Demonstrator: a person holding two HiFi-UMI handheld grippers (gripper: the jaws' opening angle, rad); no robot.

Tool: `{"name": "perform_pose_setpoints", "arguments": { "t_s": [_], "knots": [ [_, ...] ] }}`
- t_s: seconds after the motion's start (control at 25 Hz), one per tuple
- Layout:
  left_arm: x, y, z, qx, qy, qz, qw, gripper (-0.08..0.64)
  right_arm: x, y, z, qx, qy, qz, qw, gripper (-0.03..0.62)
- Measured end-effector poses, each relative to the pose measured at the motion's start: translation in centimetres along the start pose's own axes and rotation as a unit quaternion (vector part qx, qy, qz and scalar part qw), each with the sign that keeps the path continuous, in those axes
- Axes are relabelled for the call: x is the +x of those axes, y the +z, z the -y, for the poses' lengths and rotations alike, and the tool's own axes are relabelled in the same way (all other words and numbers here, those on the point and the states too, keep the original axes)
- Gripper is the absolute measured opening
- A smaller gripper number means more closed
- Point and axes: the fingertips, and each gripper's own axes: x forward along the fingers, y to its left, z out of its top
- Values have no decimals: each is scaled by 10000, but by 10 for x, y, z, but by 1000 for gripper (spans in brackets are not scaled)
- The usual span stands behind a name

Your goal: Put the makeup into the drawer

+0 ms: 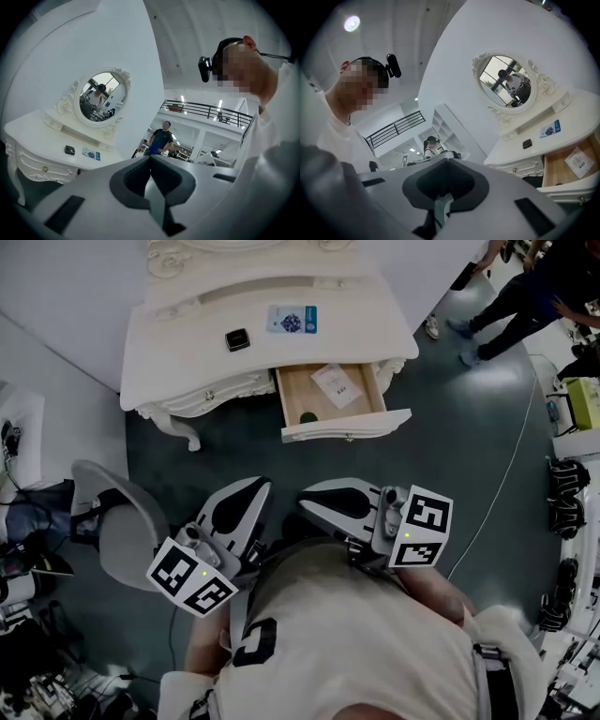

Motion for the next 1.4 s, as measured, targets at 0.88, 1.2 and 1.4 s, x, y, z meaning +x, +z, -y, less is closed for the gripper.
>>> {"name": "perform_pose_setpoints", "arguments": {
  "t_s": [0.88,1.2,1.4],
  "knots": [
    [147,0,10,266,802,1,9964,31,-86,75,94,157,823,-316,9960,29],
    [179,0,9,478,1180,-36,9919,31,-108,87,119,246,1095,-461,9926,29],
    [175,5,-4,648,1403,-154,9879,31,-101,88,123,335,1182,-498,9912,29]
  ]
}}
